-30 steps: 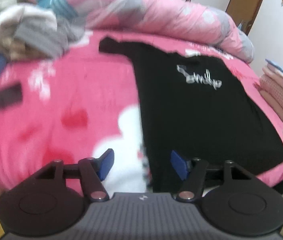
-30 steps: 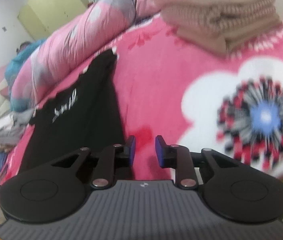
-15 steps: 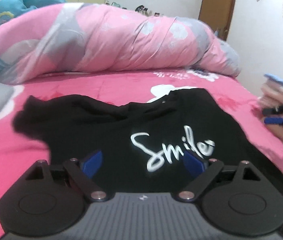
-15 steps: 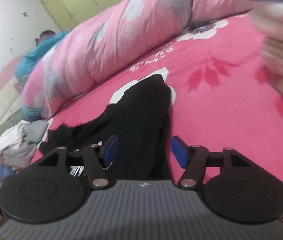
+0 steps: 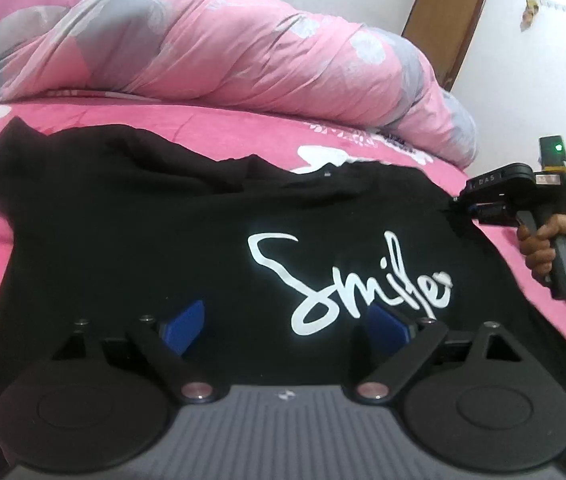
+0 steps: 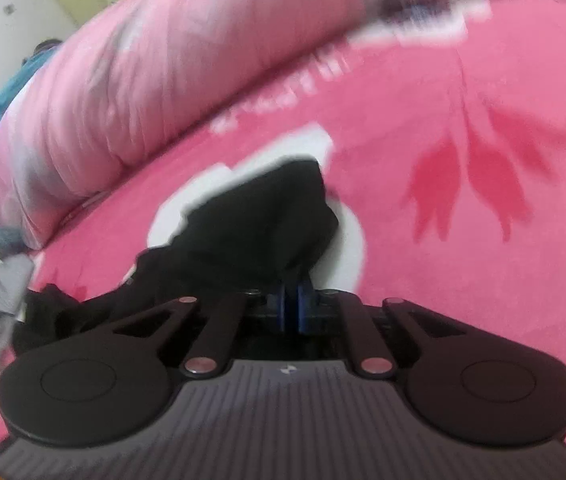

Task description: Fold clothes

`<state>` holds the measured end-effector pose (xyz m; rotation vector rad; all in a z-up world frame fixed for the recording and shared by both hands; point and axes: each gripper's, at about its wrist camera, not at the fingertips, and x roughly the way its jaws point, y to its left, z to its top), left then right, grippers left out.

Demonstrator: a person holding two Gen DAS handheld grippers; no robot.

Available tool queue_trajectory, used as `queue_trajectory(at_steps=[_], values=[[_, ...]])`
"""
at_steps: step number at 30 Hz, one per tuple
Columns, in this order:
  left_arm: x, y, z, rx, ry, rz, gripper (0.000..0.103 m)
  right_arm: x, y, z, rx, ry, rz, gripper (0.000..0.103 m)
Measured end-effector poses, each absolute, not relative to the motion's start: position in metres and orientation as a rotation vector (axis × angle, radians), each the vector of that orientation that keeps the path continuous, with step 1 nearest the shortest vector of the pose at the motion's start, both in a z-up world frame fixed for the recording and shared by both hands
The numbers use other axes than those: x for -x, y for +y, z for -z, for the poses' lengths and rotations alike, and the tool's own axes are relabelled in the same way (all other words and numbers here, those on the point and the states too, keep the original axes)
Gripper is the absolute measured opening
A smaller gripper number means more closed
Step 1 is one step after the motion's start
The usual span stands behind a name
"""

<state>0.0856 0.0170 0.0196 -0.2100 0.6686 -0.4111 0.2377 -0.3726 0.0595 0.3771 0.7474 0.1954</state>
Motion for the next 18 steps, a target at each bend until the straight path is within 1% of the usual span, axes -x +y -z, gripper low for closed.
queue_trajectory(at_steps=[4,5,7,8,9,11,13,15,18], values=[[-0.087,0.024,-0.018,0.268,0.662,0.427,0.090,-0.216,-0.293,-0.088,-0.009,0.608,-0.301,0.004],[-0.087,0.026,-0.018,0.278,0.661,0.431,0.090,-0.211,-0.270,-0.091,0.091,0.581,-0.335,0.007],[-0.087,0.028,-0.018,0.299,0.657,0.438,0.090,-0.205,-0.218,-0.078,0.287,0.582,-0.418,0.008],[-0.087,0.030,-0.017,0.309,0.656,0.442,0.090,-0.204,-0.200,-0.067,0.356,0.600,-0.455,0.013],[-0.088,0.031,-0.017,0.319,0.654,0.446,0.090,-0.201,-0.182,-0.057,0.422,0.616,-0.491,0.022],[-0.088,0.034,-0.016,0.339,0.652,0.453,0.090,-0.194,-0.158,-0.042,0.502,0.632,-0.540,0.030],[-0.088,0.035,-0.015,0.348,0.651,0.457,0.090,-0.183,-0.152,-0.042,0.511,0.616,-0.568,0.033],[-0.088,0.036,-0.015,0.350,0.651,0.458,0.090,-0.173,-0.163,-0.055,0.449,0.595,-0.591,0.045],[-0.087,0.036,-0.015,0.350,0.651,0.458,0.090,-0.165,-0.195,-0.079,0.293,0.582,-0.620,0.052]])
